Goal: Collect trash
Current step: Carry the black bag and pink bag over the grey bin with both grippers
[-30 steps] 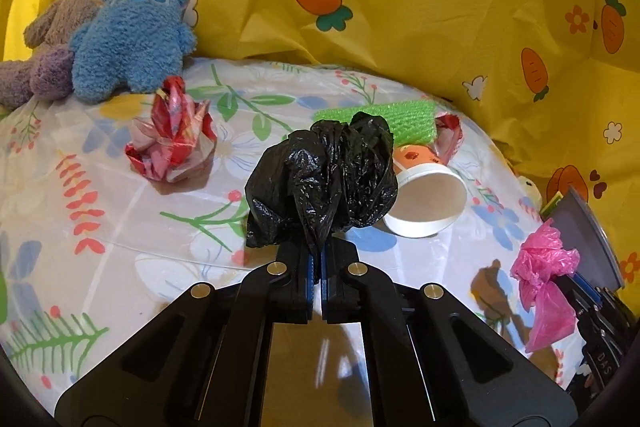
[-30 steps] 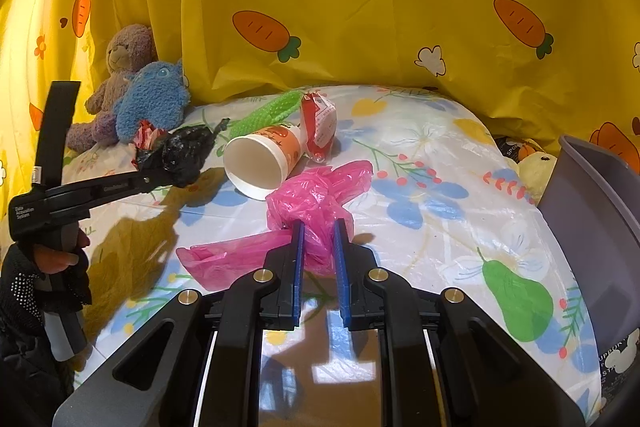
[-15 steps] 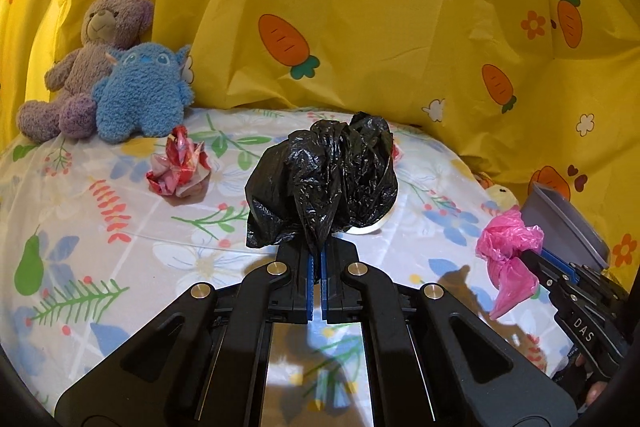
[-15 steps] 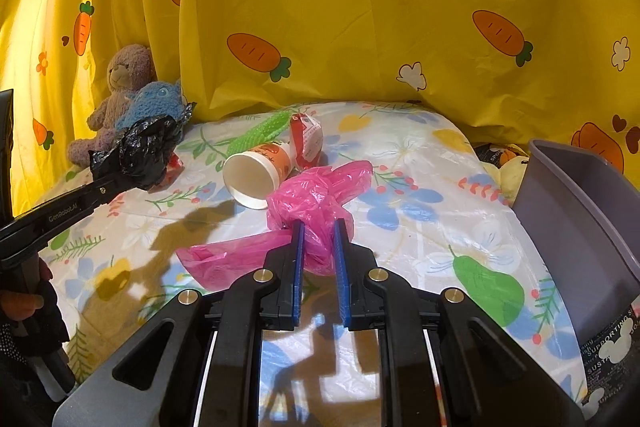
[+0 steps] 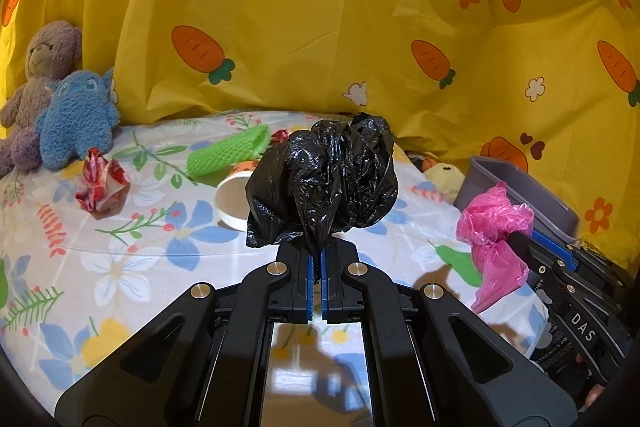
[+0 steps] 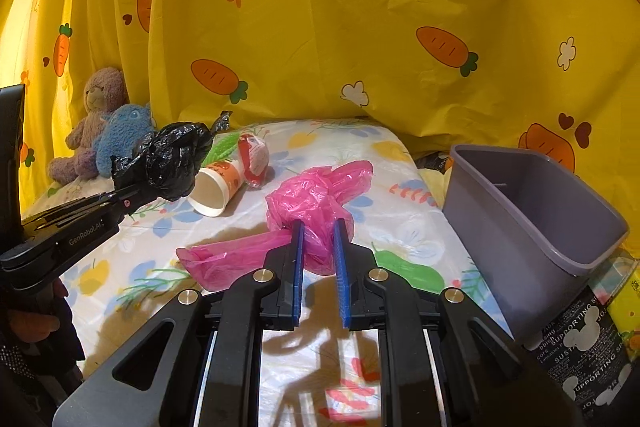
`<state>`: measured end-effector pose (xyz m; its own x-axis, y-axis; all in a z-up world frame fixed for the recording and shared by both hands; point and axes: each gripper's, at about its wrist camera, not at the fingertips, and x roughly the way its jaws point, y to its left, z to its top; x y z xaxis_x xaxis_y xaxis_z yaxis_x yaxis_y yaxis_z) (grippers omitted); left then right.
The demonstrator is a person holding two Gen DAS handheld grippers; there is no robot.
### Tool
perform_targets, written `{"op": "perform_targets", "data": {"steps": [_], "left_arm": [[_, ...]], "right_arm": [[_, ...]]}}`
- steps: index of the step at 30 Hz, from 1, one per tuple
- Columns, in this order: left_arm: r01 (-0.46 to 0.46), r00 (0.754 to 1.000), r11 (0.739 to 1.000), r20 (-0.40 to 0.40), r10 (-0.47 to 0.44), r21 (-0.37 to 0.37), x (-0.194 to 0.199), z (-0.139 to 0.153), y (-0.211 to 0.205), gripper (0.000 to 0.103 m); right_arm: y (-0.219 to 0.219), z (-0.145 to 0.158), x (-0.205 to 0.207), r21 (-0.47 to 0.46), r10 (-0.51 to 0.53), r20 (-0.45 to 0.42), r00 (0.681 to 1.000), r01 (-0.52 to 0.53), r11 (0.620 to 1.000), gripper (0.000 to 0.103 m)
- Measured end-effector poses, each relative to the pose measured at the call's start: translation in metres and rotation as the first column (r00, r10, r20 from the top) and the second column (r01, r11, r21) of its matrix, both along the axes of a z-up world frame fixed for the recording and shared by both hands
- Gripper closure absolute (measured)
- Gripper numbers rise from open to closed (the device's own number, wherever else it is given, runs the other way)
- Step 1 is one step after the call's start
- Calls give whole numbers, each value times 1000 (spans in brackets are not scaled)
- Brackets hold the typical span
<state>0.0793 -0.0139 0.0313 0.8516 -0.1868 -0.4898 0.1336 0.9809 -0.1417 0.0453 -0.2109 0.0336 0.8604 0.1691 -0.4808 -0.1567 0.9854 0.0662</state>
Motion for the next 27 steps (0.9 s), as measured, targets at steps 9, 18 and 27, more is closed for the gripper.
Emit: {"op": "perform_targets", "data": {"steps": [9,18,27], "left_arm": [[86,996,996,4,-86,37,10,5,-44,102],[193,981,980,15,-194,40,28,17,-92,101],[337,941,941,23,-337,28,52,31,-152,101]], "right_arm": [[-29,5,-6,11,-66,20,998,66,998,88],[-64,17,-3,24,-165,52,985,164,986,88],[-113,24,11,2,-337,88,937,338,941,88]]}}
